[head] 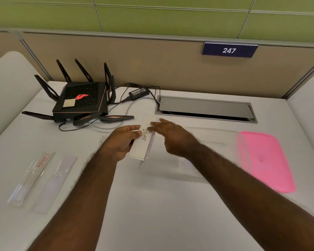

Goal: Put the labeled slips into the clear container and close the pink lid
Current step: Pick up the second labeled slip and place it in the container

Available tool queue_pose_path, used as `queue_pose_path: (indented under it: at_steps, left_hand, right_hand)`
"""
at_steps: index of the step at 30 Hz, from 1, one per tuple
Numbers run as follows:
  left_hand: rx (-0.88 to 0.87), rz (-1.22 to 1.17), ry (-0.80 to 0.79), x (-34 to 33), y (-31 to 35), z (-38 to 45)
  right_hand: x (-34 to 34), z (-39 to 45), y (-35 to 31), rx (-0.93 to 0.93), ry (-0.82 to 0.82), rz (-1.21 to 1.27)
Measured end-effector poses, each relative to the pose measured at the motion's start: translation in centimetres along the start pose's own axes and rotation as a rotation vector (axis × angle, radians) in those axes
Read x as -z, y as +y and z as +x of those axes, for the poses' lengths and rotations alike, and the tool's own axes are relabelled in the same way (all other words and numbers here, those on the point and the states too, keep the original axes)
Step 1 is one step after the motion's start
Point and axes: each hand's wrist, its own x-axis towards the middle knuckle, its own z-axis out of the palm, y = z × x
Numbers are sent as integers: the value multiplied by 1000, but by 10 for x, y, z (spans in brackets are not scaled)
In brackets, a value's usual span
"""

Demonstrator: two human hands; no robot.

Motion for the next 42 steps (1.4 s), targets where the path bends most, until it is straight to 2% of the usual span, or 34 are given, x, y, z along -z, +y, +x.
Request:
queue_pose_path:
  at_steps: [3, 6, 10, 12, 17, 22, 27, 33, 38, 42]
  left_hand:
    - [51, 22, -130, -9, 0, -7]
    - [82, 58, -251, -17, 2, -12]
    - [94, 150, -360, -27, 4, -13]
    - [79, 248, -430, -31, 5, -13]
    - [-42, 738, -528, -42, 18, -11]
    - [-117, 857, -558, -55, 25, -8]
    - [-339, 978, -434, -79, 18, 1]
    - [-463, 1145, -310, -109, 4, 27]
    - [-645, 1465, -160, -134, -5, 34]
    - [-697, 1686, -93, -151, -16, 36]
  right_hand:
    - [10, -3, 25, -15, 30, -51]
    - [25, -10, 43, -38, -20, -94]
    - [42, -31, 58, -74, -65, -23]
    - [51, -44, 64, -93, -89, -5]
    - [63, -71, 83, -170, -145, 60]
    - [80, -96, 110, -302, -121, 131]
    - [94, -117, 135, -389, -73, 122]
    - [96, -134, 155, -467, 3, 76]
    - [84, -141, 163, -546, 27, -143]
    - [71, -142, 168, -586, 17, -276]
